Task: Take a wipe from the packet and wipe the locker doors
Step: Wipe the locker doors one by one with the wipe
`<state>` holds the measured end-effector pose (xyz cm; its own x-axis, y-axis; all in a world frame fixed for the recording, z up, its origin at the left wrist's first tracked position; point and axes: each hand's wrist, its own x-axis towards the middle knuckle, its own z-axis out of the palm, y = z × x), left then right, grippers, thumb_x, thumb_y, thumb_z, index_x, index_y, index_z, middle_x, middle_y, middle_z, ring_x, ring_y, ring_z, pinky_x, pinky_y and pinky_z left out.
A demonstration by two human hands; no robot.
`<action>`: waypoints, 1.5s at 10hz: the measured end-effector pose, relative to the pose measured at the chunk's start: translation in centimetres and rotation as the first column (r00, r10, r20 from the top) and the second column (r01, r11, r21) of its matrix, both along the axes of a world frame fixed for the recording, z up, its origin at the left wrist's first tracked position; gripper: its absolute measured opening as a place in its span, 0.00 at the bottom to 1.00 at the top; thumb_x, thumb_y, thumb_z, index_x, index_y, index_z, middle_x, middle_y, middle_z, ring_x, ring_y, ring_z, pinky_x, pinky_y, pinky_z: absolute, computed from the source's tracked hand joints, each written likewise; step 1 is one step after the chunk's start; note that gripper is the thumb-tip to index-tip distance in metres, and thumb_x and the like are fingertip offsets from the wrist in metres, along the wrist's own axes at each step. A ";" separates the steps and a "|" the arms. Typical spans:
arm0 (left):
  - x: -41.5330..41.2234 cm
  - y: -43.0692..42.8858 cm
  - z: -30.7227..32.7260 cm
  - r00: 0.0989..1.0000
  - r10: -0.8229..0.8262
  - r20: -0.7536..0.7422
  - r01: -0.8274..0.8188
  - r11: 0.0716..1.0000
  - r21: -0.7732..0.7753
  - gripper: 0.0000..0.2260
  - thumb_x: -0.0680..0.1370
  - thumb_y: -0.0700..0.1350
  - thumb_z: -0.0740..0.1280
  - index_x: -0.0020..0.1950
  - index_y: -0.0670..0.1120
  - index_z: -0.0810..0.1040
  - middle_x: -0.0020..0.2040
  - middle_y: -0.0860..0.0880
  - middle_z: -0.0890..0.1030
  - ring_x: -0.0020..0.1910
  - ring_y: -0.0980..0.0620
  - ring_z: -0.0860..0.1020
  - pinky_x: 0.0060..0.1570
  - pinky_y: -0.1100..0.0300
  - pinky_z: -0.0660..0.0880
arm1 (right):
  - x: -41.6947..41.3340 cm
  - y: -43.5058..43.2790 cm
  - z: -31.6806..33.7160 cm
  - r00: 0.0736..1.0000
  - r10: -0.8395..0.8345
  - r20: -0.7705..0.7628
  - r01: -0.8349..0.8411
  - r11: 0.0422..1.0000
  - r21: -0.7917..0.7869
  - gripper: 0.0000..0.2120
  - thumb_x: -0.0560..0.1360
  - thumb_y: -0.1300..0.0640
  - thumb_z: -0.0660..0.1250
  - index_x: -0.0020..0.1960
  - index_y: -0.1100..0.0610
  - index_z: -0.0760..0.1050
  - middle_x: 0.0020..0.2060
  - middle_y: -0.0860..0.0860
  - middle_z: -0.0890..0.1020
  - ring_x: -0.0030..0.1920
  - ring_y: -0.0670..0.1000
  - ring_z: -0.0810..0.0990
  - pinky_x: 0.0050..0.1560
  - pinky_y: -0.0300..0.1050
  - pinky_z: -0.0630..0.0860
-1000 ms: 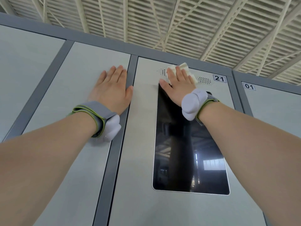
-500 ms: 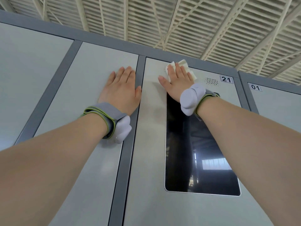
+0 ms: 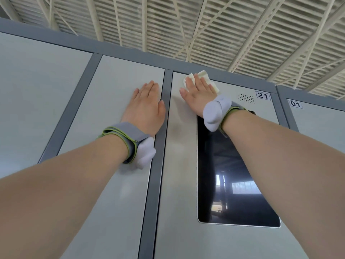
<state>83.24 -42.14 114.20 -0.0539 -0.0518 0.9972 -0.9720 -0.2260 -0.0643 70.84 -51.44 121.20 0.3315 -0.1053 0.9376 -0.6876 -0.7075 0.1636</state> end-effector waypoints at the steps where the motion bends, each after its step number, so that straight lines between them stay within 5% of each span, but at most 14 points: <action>1: 0.2 0.7 0.4 0.993 -0.117 -0.022 0.118 0.993 0.028 0.23 0.82 0.41 0.52 0.76 0.36 0.52 0.77 0.42 0.53 0.76 0.49 0.51 0.72 0.60 0.44 | -0.4 -0.3 -1.9 0.998 0.034 -0.062 -0.037 0.998 -0.053 0.27 0.82 0.44 0.43 0.77 0.52 0.44 0.77 0.51 0.44 0.76 0.51 0.42 0.74 0.47 0.39; 2: 0.9 1.9 0.4 0.993 -0.113 -0.033 0.115 0.992 0.045 0.23 0.82 0.41 0.53 0.76 0.37 0.52 0.77 0.42 0.52 0.76 0.49 0.50 0.71 0.62 0.44 | -0.8 -0.3 -3.5 0.991 0.037 -0.131 -0.047 0.996 -0.077 0.27 0.82 0.44 0.43 0.77 0.52 0.43 0.77 0.50 0.42 0.76 0.51 0.40 0.73 0.46 0.39; 3: 2.4 2.6 0.1 0.995 0.096 -0.037 -0.095 0.995 0.026 0.25 0.82 0.44 0.52 0.77 0.39 0.50 0.78 0.44 0.51 0.77 0.48 0.47 0.73 0.56 0.42 | -0.4 -0.2 -2.3 0.994 0.014 -0.107 -0.024 0.996 -0.086 0.27 0.82 0.45 0.44 0.77 0.52 0.44 0.77 0.50 0.44 0.76 0.50 0.42 0.73 0.47 0.40; 5: 3.6 2.4 -1.2 0.969 0.245 -0.016 -0.245 0.969 0.019 0.26 0.82 0.48 0.51 0.77 0.39 0.49 0.78 0.45 0.50 0.77 0.47 0.47 0.73 0.52 0.41 | 1.9 0.6 0.3 1.000 0.019 -0.015 -0.020 0.998 -0.065 0.25 0.82 0.45 0.44 0.77 0.51 0.47 0.77 0.51 0.46 0.76 0.51 0.44 0.73 0.49 0.41; 8: 3.7 2.4 -1.3 0.961 0.276 0.000 -0.276 0.961 0.020 0.26 0.82 0.49 0.50 0.77 0.39 0.48 0.78 0.44 0.48 0.77 0.47 0.46 0.73 0.52 0.41 | 1.3 -0.3 -1.2 0.995 0.019 -0.094 -0.040 0.974 -0.223 0.24 0.82 0.51 0.46 0.77 0.52 0.47 0.77 0.50 0.49 0.76 0.50 0.46 0.73 0.48 0.44; 10: 3.8 2.4 -1.3 0.958 0.288 0.005 -0.288 0.957 0.016 0.26 0.82 0.49 0.49 0.77 0.39 0.47 0.78 0.45 0.48 0.77 0.47 0.46 0.73 0.52 0.41 | 2.9 0.5 1.1 1.000 0.008 0.024 -0.004 0.983 -0.185 0.25 0.82 0.48 0.48 0.77 0.52 0.48 0.76 0.51 0.50 0.76 0.50 0.48 0.72 0.48 0.45; 13: 3.8 2.5 -1.3 0.958 0.288 0.014 -0.288 0.958 0.009 0.26 0.82 0.48 0.49 0.77 0.39 0.48 0.78 0.44 0.48 0.77 0.47 0.46 0.73 0.52 0.41 | 1.6 0.0 -0.8 0.993 0.044 -0.112 -0.069 0.969 -0.236 0.24 0.82 0.49 0.47 0.76 0.51 0.49 0.77 0.51 0.50 0.76 0.52 0.48 0.73 0.49 0.45; 15: 3.8 2.6 -1.2 0.962 0.272 0.015 -0.272 0.962 0.010 0.26 0.82 0.48 0.49 0.77 0.39 0.48 0.78 0.44 0.48 0.77 0.47 0.46 0.73 0.53 0.41 | 2.7 2.0 0.6 0.999 0.049 0.014 -0.046 0.987 -0.155 0.23 0.82 0.46 0.46 0.75 0.49 0.53 0.76 0.52 0.51 0.76 0.53 0.47 0.73 0.49 0.45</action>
